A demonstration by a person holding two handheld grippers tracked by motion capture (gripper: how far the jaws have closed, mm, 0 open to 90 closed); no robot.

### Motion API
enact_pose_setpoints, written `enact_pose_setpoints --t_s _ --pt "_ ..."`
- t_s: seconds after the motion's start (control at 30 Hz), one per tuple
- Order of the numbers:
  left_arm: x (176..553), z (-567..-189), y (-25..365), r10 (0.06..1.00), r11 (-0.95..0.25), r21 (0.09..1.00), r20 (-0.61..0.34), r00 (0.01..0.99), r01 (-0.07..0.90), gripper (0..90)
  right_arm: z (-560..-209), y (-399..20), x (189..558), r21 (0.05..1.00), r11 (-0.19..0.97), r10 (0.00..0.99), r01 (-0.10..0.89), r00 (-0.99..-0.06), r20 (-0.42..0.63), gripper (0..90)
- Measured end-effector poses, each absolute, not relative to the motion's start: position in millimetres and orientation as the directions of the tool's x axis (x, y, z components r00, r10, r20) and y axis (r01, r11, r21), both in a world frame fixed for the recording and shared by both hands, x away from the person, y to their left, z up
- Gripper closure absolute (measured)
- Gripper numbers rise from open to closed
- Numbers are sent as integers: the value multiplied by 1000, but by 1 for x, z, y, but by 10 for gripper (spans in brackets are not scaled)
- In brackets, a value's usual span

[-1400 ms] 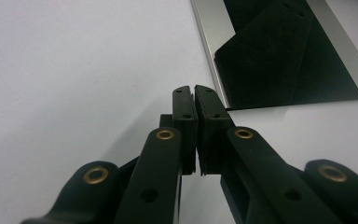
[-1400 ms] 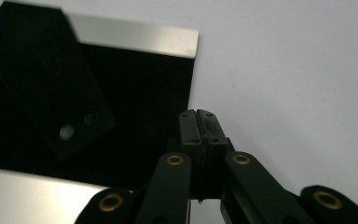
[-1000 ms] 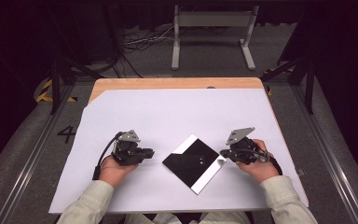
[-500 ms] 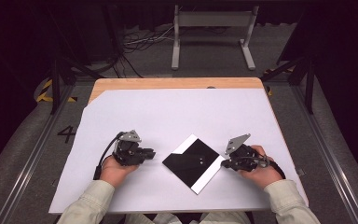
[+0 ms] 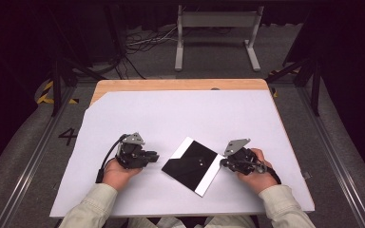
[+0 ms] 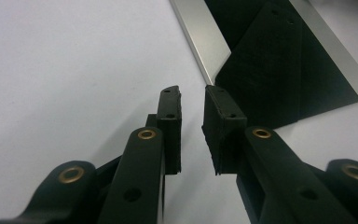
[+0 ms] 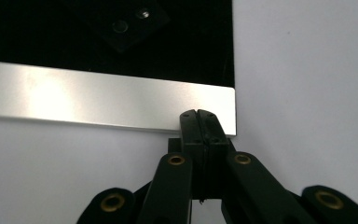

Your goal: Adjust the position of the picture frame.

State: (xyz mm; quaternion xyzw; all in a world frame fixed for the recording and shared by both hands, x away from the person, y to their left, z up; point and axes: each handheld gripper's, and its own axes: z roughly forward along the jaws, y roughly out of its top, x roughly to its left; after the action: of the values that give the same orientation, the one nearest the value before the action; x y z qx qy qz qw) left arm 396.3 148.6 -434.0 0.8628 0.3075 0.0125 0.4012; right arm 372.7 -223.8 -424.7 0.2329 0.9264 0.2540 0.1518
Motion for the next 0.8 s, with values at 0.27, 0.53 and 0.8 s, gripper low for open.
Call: enact_pose_setpoints --t_s 0.27,0.53,0.8 --pt "397 -434 151 544 -483 702 -227 808 523 769 -429 -214 382 591 707 573 388 -804 -158 900" --pt "396 -433 153 550 -474 704 -232 802 529 766 -418 -190 352 591 764 384 260 -919 -92 900" --pt "397 -434 152 550 -478 699 -234 802 532 764 -414 -156 319 562 812 203 156 -979 -22 900"
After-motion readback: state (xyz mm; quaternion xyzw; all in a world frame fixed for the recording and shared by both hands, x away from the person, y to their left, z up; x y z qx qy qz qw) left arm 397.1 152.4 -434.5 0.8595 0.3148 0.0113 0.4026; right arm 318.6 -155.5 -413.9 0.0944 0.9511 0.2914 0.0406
